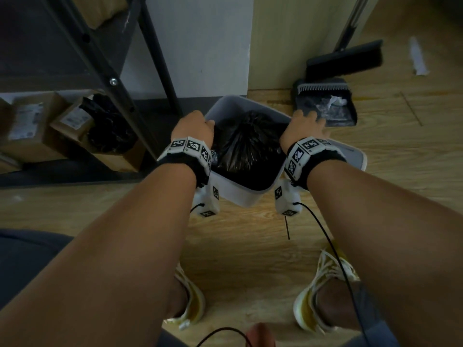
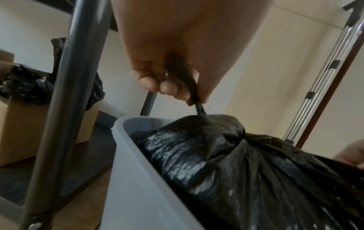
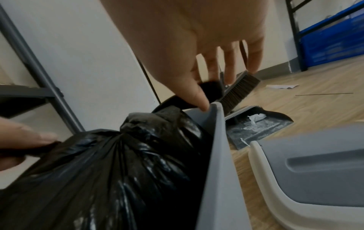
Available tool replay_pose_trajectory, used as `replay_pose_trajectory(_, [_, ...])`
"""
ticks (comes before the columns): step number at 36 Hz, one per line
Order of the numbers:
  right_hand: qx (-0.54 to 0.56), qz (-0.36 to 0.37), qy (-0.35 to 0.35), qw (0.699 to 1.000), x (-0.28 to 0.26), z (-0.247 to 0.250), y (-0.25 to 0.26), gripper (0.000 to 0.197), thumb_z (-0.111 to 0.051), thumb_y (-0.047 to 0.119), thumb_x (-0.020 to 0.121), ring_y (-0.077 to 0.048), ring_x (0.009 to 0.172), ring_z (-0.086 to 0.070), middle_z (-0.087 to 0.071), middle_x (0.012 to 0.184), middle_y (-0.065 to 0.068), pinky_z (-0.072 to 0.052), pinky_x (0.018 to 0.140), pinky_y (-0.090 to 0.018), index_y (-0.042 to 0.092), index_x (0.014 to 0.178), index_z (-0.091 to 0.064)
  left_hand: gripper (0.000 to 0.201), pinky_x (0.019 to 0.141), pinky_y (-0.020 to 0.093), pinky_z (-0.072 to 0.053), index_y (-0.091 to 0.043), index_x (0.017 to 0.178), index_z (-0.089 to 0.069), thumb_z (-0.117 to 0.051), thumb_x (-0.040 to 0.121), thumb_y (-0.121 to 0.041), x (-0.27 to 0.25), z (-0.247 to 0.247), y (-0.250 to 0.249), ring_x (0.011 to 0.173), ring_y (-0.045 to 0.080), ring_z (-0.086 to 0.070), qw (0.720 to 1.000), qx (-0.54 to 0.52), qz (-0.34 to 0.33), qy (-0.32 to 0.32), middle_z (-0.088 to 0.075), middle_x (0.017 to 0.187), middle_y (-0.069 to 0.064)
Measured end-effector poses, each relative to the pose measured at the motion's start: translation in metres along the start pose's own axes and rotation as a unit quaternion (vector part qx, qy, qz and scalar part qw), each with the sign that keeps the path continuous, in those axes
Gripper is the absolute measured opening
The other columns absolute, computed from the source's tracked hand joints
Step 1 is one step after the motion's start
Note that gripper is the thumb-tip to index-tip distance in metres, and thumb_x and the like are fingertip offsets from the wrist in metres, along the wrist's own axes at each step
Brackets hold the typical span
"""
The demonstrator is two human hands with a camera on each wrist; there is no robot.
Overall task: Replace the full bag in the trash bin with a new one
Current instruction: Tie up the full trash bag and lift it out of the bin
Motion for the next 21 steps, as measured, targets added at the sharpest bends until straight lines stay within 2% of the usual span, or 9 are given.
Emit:
replay_pose_trajectory(3, [-0.013,0.073,0.012,0.997,-0.001,0.000,0.011,0.049,-0.049,0.021,0.091,-0.036,0.134,-0.030,-0.036,0.146,-0.010,-0.026,0.110,-0.054,0.015,0.139,-0.040,0.037,0.084,0.036,-0.045,-0.009,0.118,-0.058,-0.052,0.093,-0.035,-0.002,0.000,-0.005,0.109,0.031,-0.058,0.999,-0.010,-0.005,0.039,-0.061,0.120,0.012])
replay_pose_trajectory(6, [-0.005,0.119,0.019,0.993,-0.002,0.001,0.024,0.051,-0.047,0.020,0.092,-0.033,0.136,-0.030,-0.036,0.148,-0.008,-0.024,0.112,-0.053,0.016,0.142,-0.037,0.039,0.092,0.035,-0.044,-0.008,0.124,-0.058,-0.049,0.095,-0.032,0.000,-0.005,-0.010,0.115,0.031,-0.056,0.996,0.013,-0.027,0.086,-0.058,0.128,0.014])
replay_pose_trajectory(10, [-0.015,0.146,0.033,0.989,0.000,-0.003,0.037,0.051,-0.041,0.016,0.091,-0.033,0.138,-0.029,-0.038,0.149,-0.007,-0.017,0.114,-0.055,0.018,0.142,-0.037,0.038,0.092,0.039,-0.050,-0.006,0.116,-0.064,-0.047,0.095,-0.032,0.000,-0.011,-0.012,0.107,0.033,-0.060,0.992,0.043,-0.027,0.119,-0.063,0.119,0.016])
replay_pose_trajectory(13, [-0.060,0.165,0.072,0.982,0.000,-0.009,0.043,0.046,-0.040,0.022,0.093,-0.035,0.138,-0.028,-0.044,0.144,-0.010,-0.010,0.114,-0.062,0.021,0.138,-0.041,0.035,0.091,0.040,-0.051,-0.008,0.114,-0.065,-0.046,0.094,-0.030,0.000,-0.011,-0.013,0.105,0.032,-0.062,0.993,0.048,-0.027,0.106,-0.066,0.114,0.014])
replay_pose_trajectory(17, [-0.086,0.141,0.064,0.984,-0.002,-0.008,0.043,0.042,-0.042,0.023,0.096,-0.038,0.133,-0.033,-0.045,0.140,-0.017,-0.019,0.111,-0.056,0.013,0.136,-0.042,0.035,0.088,0.039,-0.052,-0.008,0.111,-0.066,-0.049,0.092,-0.032,-0.003,-0.011,-0.015,0.103,0.032,-0.064,0.991,0.055,-0.028,0.116,-0.067,0.110,0.013])
replay_pose_trajectory(21, [-0.070,0.145,0.035,0.986,-0.004,-0.004,0.045,0.032,-0.043,0.023,0.096,-0.035,0.118,-0.052,-0.060,0.121,-0.013,-0.025,0.106,-0.050,0.010,0.124,-0.050,0.035,0.081,0.035,-0.049,-0.008,0.107,-0.068,-0.051,0.092,-0.035,-0.002,-0.013,-0.014,0.099,0.031,-0.064,0.989,0.061,-0.043,0.127,-0.068,0.108,0.013])
Point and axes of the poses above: each hand's wrist, its own x-axis towards the middle knuckle, its own z-axis out of the back of the hand, y = z × x, the point moved 3 cm from there along x, towards the middle knuckle
